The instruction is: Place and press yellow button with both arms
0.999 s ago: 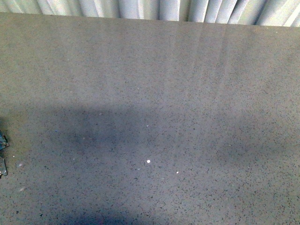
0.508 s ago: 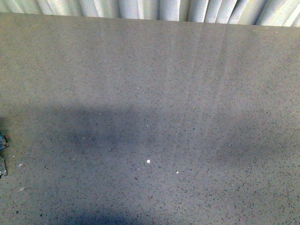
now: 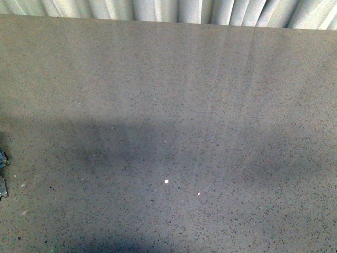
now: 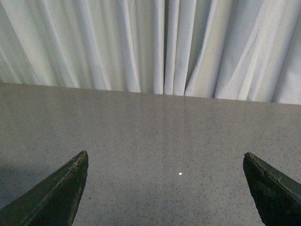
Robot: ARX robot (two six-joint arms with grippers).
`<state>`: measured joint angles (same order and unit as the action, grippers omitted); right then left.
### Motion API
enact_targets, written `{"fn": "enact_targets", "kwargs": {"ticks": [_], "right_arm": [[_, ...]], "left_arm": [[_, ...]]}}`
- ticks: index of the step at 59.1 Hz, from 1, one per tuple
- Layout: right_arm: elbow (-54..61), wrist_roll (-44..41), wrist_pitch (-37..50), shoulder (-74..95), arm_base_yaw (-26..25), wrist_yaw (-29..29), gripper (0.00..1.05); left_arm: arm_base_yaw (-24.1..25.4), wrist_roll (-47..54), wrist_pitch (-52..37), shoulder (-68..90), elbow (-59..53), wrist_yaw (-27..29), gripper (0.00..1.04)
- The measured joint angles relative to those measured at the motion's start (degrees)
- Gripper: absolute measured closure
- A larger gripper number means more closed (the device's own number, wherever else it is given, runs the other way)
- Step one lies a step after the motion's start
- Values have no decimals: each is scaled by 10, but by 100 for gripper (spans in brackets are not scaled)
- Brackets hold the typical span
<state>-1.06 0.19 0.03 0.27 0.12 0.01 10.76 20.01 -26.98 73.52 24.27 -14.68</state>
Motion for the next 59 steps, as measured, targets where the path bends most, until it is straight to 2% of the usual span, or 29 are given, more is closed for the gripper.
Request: {"fn": "enact_targets", "kwargs": {"ticks": [14,24,40,59], "right_arm": [[0,0,0,0,0,0,9],[0,0,0,0,0,0,9],[0,0,0,0,0,0,9],[0,0,0,0,0,0,9]], "left_arm": [[-209,-21,-111,79,0,103,71],[-306,-16,-184,177,4,141,71],[-369,-10,-254,291,45,172,71],[-394,-6,-276,365,71,177,71]]}}
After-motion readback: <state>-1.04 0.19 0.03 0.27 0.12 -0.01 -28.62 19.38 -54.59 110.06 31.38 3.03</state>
